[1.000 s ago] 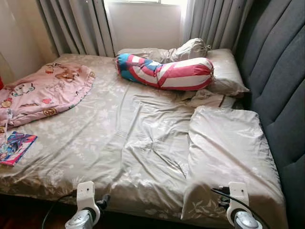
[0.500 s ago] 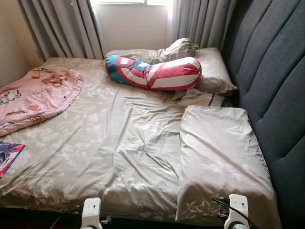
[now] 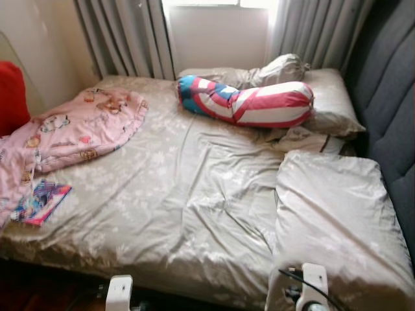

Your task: Clean up the room

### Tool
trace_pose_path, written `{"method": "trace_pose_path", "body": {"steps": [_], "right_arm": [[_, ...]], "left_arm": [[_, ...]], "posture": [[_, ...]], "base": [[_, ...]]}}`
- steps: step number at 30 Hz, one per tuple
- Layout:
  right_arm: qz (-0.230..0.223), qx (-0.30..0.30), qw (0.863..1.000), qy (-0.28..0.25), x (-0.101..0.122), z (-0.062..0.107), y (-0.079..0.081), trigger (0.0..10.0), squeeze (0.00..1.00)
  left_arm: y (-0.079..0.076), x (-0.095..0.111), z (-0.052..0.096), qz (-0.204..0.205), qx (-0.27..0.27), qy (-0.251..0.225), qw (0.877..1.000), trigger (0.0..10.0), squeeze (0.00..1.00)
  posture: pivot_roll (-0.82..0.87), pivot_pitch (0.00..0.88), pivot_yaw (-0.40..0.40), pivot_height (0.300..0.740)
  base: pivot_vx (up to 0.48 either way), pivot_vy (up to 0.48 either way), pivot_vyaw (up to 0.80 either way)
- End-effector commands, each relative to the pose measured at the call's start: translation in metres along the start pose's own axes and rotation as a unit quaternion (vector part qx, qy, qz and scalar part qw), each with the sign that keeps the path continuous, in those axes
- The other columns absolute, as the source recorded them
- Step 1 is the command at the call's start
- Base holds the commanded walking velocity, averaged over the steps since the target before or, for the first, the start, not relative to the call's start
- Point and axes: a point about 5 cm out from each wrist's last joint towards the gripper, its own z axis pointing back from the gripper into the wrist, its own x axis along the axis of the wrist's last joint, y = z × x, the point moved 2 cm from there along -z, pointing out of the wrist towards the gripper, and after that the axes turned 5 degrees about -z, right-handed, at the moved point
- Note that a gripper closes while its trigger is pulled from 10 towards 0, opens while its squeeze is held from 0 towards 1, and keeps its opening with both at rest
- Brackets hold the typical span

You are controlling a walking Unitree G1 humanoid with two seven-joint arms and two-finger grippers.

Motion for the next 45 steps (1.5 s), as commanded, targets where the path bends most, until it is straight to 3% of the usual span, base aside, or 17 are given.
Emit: {"method": "trace_pose_path", "body": {"steps": [1,12,45], "right_arm": [[0.005,-0.005,1.0,0.019,-0.01,0.002,-0.003,10.0,0.0],[0.009,-0.009,0.999,0.03,-0.017,0.003,-0.01,10.0,0.0],[0.01,-0.001,0.999,0.043,-0.025,0.005,-0.004,10.0,0.0]], "left_arm": [[-0.001,-0.006,0.001,-0.01,-0.005,0.014,1.0,10.0,0.0],[0.001,-0.006,0.001,-0.018,-0.007,0.015,1.0,10.0,0.0],[0.001,-0.005,0.001,-0.009,-0.002,0.013,1.0,10.0,0.0]], "posture": [[0.03,0.0,0.044,0.726],[0.03,0.0,0.049,0.726],[0.05,0.0,0.043,0.726]], "base": [[0.0,0.334,0.0],[0.0,0.334,0.47],[0.0,0.333,0.0]]}}
